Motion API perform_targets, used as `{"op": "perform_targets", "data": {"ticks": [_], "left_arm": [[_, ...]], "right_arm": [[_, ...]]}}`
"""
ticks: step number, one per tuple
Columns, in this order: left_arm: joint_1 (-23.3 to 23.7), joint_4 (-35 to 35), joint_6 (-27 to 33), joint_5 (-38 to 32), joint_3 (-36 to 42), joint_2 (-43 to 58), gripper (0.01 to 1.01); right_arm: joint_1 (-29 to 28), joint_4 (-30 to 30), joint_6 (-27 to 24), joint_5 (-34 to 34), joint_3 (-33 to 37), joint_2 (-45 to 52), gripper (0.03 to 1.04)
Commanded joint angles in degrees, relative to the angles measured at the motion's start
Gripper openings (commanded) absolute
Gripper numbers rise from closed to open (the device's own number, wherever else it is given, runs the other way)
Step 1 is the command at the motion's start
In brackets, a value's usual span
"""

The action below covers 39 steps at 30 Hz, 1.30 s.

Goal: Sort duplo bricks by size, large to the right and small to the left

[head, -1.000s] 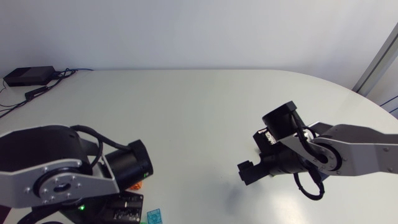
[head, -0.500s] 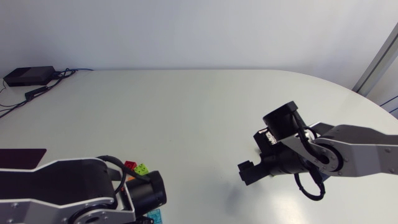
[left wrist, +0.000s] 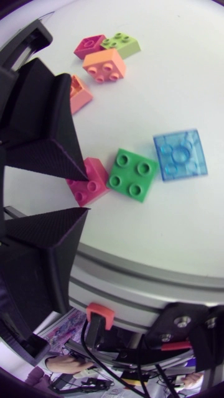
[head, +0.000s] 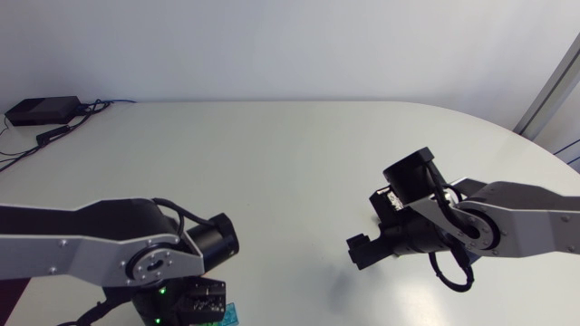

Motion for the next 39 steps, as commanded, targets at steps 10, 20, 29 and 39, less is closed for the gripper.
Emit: {"op": "perform_targets", "data": {"ticks": [10,20,29,39], "left_arm": [[12.0,3.8,5.6,-6.0,9.1,4.6,0.33],[-3.6,-1.5,-3.9,-2.0,6.6,-5.4,0.333],[-10.5,-1.0,-7.7,4.3,2.5,-1.6,0.33],[-7.3,6.9,-5.9,6.2,0.4,5.8,0.33]], "right_arm": [[-0.5,-0.9,1.1,0.1,-1.5,-0.7,1.0],[-0.5,-0.9,1.2,0.0,-2.2,-1.2,1.0],[-0.5,-0.9,1.3,0.0,-2.7,-1.8,1.0],[-0.5,-0.6,1.3,0.0,-3.1,-1.9,1.0]]}}
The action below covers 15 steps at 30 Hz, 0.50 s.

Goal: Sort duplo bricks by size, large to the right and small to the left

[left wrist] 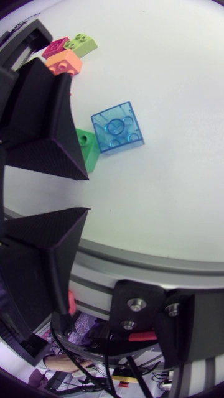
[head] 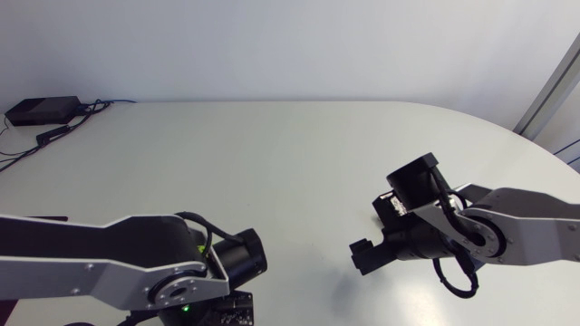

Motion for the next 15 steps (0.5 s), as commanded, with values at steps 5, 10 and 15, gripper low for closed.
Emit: {"op": "perform_targets", "data": {"ticks": [5,10,15], "left_arm": [[7.0,3.9,3.2,-1.1,-0.5,6.5,0.33],[11.7,3.7,5.7,-4.2,1.4,6.1,0.33],[16.0,0.7,7.0,-5.7,6.7,4.5,0.328]], "right_arm": [[-1.1,-0.7,1.0,0.0,-1.6,-0.7,1.0],[-1.6,-0.8,0.7,0.1,-1.7,-1.0,1.0],[-1.6,-0.8,0.9,0.0,-1.6,-1.0,1.0]]}}
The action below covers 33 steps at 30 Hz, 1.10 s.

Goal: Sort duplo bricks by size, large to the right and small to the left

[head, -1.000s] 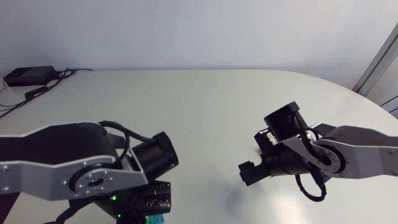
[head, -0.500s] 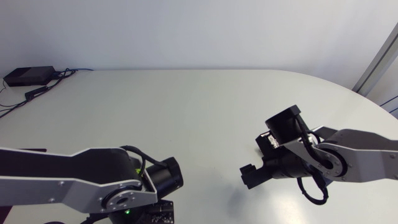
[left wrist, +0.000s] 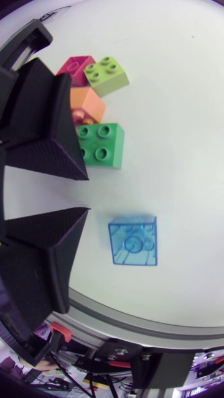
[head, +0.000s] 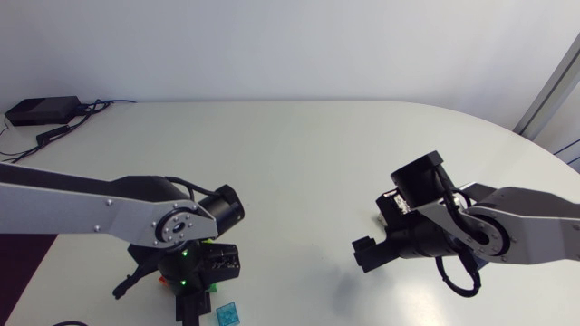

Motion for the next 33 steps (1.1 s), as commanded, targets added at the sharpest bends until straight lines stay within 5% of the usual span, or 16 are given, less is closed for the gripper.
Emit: {"op": "perform_targets", "data": {"ticks": [1,5,14,25,33], "left_arm": [[0.8,-1.6,1.6,-0.5,3.4,-0.8,0.328],[-2.1,-4.4,-0.9,-0.4,5.3,-5.2,0.328],[-17.1,-5.6,-11.0,0.9,6.8,-7.4,0.33],[-16.6,-2.0,-9.5,5.0,2.2,-1.3,0.33],[-11.0,1.3,-7.0,4.8,1.6,2.5,0.33]], "right_arm": [[-0.4,-0.9,0.8,0.0,-1.5,-0.6,1.0],[-0.4,-0.9,0.8,0.1,-1.7,-0.9,1.0],[-0.4,-0.9,0.9,0.0,-1.7,-1.1,1.0],[-0.3,-0.9,0.9,0.0,-1.7,-1.3,1.0],[-0.4,-0.9,0.8,0.1,-1.8,-1.5,1.0]]}}
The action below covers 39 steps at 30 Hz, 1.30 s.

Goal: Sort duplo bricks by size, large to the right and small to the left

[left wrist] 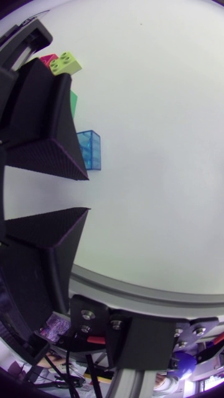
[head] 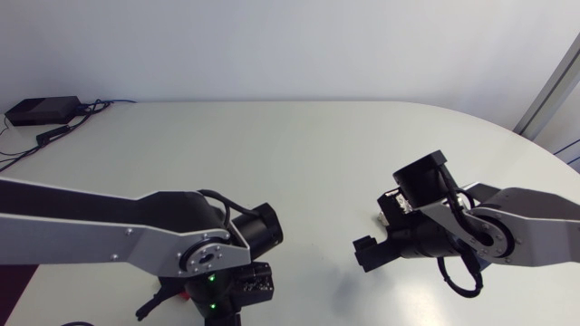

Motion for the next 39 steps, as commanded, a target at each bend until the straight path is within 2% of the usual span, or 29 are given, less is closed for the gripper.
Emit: {"op": "perform_targets", "data": {"ticks": [1,15,27,32,36,37,38,39], "left_arm": [[1.9,0.9,1.5,-0.3,-1.3,1.7,0.33],[17.1,1.5,5.6,-5.3,5.9,1.7,0.33],[15.2,-3.2,3.0,-5.2,8.6,-12.0,0.336],[19.8,0.6,0.1,-5.8,9.5,-13.3,0.333],[23.3,2.6,-1.1,-7.8,9.0,-13.8,0.339],[24.0,3.1,-1.1,-8.1,8.7,-14.3,0.364],[24.8,3.8,-1.1,-8.1,8.1,-15.1,0.443],[25.3,4.5,-1.2,-8.1,7.4,-16.3,0.623]], "right_arm": [[-0.4,-0.9,0.8,0.1,-1.5,-0.4,1.0],[-0.4,-1.0,0.7,0.1,-1.5,-0.5,1.0],[-2.5,-0.7,0.2,0.0,-1.6,-0.8,1.0],[-2.5,-0.1,0.4,0.2,1.8,2.6,1.0],[-6.0,0.0,-0.8,0.1,5.8,6.1,1.0],[-6.5,0.0,-1.1,0.1,6.0,6.2,1.0],[-6.7,-0.2,-1.2,0.1,6.3,5.8,1.0],[-7.0,-0.7,-1.2,0.1,6.4,5.0,1.0]]}}
